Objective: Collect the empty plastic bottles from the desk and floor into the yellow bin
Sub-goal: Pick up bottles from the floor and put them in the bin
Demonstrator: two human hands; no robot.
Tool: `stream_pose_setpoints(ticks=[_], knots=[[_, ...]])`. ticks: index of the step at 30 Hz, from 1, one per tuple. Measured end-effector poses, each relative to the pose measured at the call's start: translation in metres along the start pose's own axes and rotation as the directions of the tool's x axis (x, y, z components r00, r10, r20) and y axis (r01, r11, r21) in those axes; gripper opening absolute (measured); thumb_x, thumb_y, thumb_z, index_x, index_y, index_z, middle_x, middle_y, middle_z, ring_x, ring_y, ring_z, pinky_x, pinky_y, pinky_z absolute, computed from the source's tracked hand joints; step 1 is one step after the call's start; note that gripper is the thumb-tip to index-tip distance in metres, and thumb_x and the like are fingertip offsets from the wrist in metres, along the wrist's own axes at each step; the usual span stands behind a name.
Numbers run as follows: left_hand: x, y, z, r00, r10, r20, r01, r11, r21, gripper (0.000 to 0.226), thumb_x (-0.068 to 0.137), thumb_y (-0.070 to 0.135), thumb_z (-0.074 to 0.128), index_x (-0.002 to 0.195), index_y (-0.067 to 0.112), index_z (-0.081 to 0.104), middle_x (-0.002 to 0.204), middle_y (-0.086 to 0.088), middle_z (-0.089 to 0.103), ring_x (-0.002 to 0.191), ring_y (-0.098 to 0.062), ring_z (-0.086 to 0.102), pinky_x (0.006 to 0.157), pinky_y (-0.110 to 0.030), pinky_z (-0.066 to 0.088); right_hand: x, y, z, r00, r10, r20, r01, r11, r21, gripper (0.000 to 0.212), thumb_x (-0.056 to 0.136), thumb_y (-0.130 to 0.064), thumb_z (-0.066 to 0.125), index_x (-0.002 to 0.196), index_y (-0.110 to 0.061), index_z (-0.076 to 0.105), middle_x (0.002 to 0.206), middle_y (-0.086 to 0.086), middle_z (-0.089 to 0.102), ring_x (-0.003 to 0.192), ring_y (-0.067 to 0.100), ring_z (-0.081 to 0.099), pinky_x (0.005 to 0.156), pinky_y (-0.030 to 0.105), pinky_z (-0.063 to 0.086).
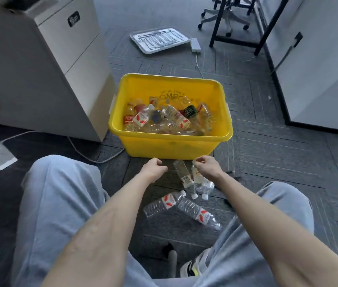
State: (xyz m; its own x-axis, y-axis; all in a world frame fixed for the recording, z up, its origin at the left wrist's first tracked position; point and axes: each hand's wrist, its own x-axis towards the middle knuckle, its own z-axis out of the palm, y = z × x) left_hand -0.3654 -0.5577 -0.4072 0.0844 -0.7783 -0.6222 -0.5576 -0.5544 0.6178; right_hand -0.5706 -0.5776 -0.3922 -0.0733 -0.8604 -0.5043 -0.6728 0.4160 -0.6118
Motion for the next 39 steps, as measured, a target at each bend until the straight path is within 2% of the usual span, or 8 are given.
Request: stream_pose_setpoints(ticks=[6, 10, 14, 18, 22, 28, 35, 39], knots=[[0.04, -0.046, 0.017, 0.989, -0.12, 0.083, 0.118, 0.993, 0.02, 0.05, 0.092, 0.033, 0.058, 0.137, 0.016, 0.047, 0.135, -0.006, 0.053, 0.112, -0.025, 0.055, 0.087, -0.035, 0.052, 0.039, 0.035, 0.044, 0.993, 0.083, 0.085, -0.077, 0.995, -0.066, 0.035, 0.089, -0.024, 0.055, 0.121, -0.013, 0.063, 0.128, 0.009, 0.061, 0.115, 0.027, 0.059, 0.099, 0.034, 0.047], [0.058, -0.065, 0.035, 0.964, -0.218, 0.149, 0.213, 0.976, 0.051, 0.048, 0.089, 0.034, 0.059, 0.134, 0.017, 0.05, 0.134, -0.006, 0.054, 0.118, -0.026, 0.053, 0.098, -0.043, 0.049, 0.055, 0.049, 0.062, 0.985, 0.135, 0.105, -0.132, 0.991, -0.031, 0.035, 0.09, -0.025, 0.056, 0.122, -0.012, 0.06, 0.12, 0.008, 0.065, 0.112, 0.026, 0.06, 0.097, 0.041, 0.049], [0.057, -0.071, 0.047, 0.929, -0.278, 0.242, 0.249, 0.958, 0.144, 0.049, 0.09, 0.033, 0.059, 0.135, 0.016, 0.049, 0.136, -0.007, 0.053, 0.121, -0.027, 0.052, 0.1, -0.042, 0.048, 0.058, 0.061, 0.068, 0.982, 0.143, 0.119, -0.134, 0.988, -0.08, 0.036, 0.088, -0.025, 0.055, 0.121, -0.012, 0.059, 0.118, 0.01, 0.066, 0.108, 0.029, 0.061, 0.095, 0.039, 0.048], [0.074, -0.068, 0.044, 0.956, -0.236, 0.175, 0.191, 0.951, 0.241, 0.046, 0.092, 0.032, 0.055, 0.135, 0.016, 0.049, 0.134, -0.006, 0.054, 0.119, -0.027, 0.053, 0.098, -0.039, 0.049, 0.057, 0.083, 0.071, 0.992, 0.12, 0.049, -0.119, 0.993, -0.025, 0.042, 0.09, -0.024, 0.055, 0.131, -0.013, 0.055, 0.127, 0.004, 0.061, 0.111, 0.023, 0.058, 0.087, 0.028, 0.042], [0.062, -0.061, 0.046, 0.988, -0.146, 0.056, 0.137, 0.981, 0.138, 0.044, 0.095, 0.03, 0.053, 0.137, 0.016, 0.049, 0.132, -0.005, 0.054, 0.107, -0.023, 0.055, 0.096, -0.04, 0.05, 0.025, 0.11, 0.071, 0.998, 0.07, 0.001, -0.07, 0.998, 0.005, 0.042, 0.09, -0.021, 0.056, 0.131, -0.012, 0.054, 0.128, 0.007, 0.06, 0.114, 0.025, 0.057, 0.09, 0.03, 0.041], [-0.008, -0.091, 0.076, 0.991, -0.113, 0.074, 0.104, 0.988, 0.118, 0.043, 0.094, 0.03, 0.055, 0.135, 0.018, 0.051, 0.131, -0.005, 0.056, 0.111, -0.023, 0.055, 0.095, -0.04, 0.051, -0.038, 0.162, 0.073, 0.991, 0.125, 0.045, -0.119, 0.986, -0.117, 0.052, 0.088, -0.03, 0.057, 0.136, -0.011, 0.048, 0.134, 0.012, 0.054, 0.12, 0.028, 0.054, 0.095, 0.034, 0.042], [-0.011, -0.118, 0.102, 0.991, -0.082, 0.107, 0.076, 0.995, 0.059, 0.038, 0.096, 0.028, 0.052, 0.133, 0.019, 0.049, 0.129, -0.001, 0.056, 0.107, -0.02, 0.055, 0.086, -0.033, 0.048, -0.025, 0.195, 0.095, 0.988, 0.15, 0.03, -0.14, 0.966, -0.218, 0.059, 0.088, -0.038, 0.059, 0.137, -0.009, 0.044, 0.136, 0.017, 0.048, 0.123, 0.034, 0.049, 0.098, 0.04, 0.044], [0.003, -0.134, 0.12, 0.994, -0.089, 0.07, 0.089, 0.996, 0.006, 0.037, 0.097, 0.027, 0.05, 0.134, 0.021, 0.049, 0.13, -0.001, 0.056, 0.11, -0.019, 0.055, 0.093, -0.035, 0.048, -0.004, 0.212, 0.122, 0.983, 0.173, 0.052, -0.146, 0.929, -0.339, 0.049, 0.088, -0.026, 0.056, 0.131, -0.005, 0.046, 0.133, 0.021, 0.046, 0.122, 0.039, 0.045, 0.097, 0.042, 0.041]])
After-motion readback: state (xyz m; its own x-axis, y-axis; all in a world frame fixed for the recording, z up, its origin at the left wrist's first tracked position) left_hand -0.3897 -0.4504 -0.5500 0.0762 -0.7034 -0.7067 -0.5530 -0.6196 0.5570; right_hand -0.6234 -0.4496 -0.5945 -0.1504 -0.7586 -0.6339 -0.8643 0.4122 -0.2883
